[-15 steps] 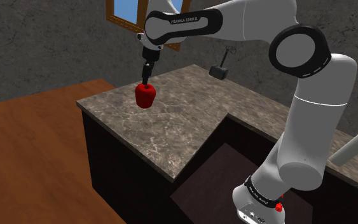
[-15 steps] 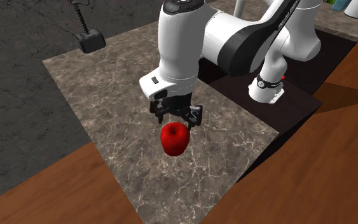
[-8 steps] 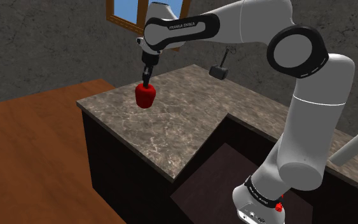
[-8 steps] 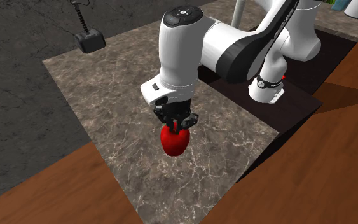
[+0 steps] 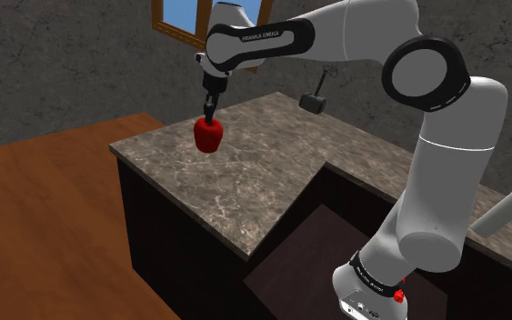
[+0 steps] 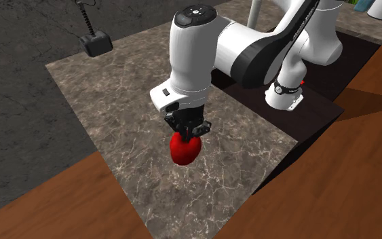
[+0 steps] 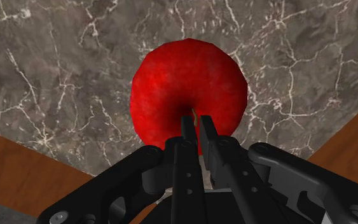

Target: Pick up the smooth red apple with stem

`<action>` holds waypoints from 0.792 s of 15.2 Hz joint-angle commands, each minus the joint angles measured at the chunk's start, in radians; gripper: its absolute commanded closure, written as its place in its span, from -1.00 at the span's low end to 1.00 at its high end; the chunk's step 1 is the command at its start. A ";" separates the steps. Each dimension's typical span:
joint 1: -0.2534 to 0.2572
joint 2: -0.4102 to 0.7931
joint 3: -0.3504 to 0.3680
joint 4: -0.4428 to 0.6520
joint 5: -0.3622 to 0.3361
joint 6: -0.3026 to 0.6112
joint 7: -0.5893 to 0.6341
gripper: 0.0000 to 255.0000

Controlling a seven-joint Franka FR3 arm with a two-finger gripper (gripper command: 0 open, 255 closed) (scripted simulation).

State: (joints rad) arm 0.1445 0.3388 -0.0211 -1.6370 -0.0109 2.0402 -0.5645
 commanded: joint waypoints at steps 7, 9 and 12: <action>0.000 -0.021 0.000 0.072 0.000 -0.093 -0.002 1.00; 0.000 -0.024 0.000 0.094 0.000 -0.119 -0.002 1.00; 0.000 -0.027 0.000 0.130 0.000 -0.158 -0.003 1.00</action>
State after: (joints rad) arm 0.1434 0.3145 -0.0217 -1.5183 -0.0104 1.8973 -0.5682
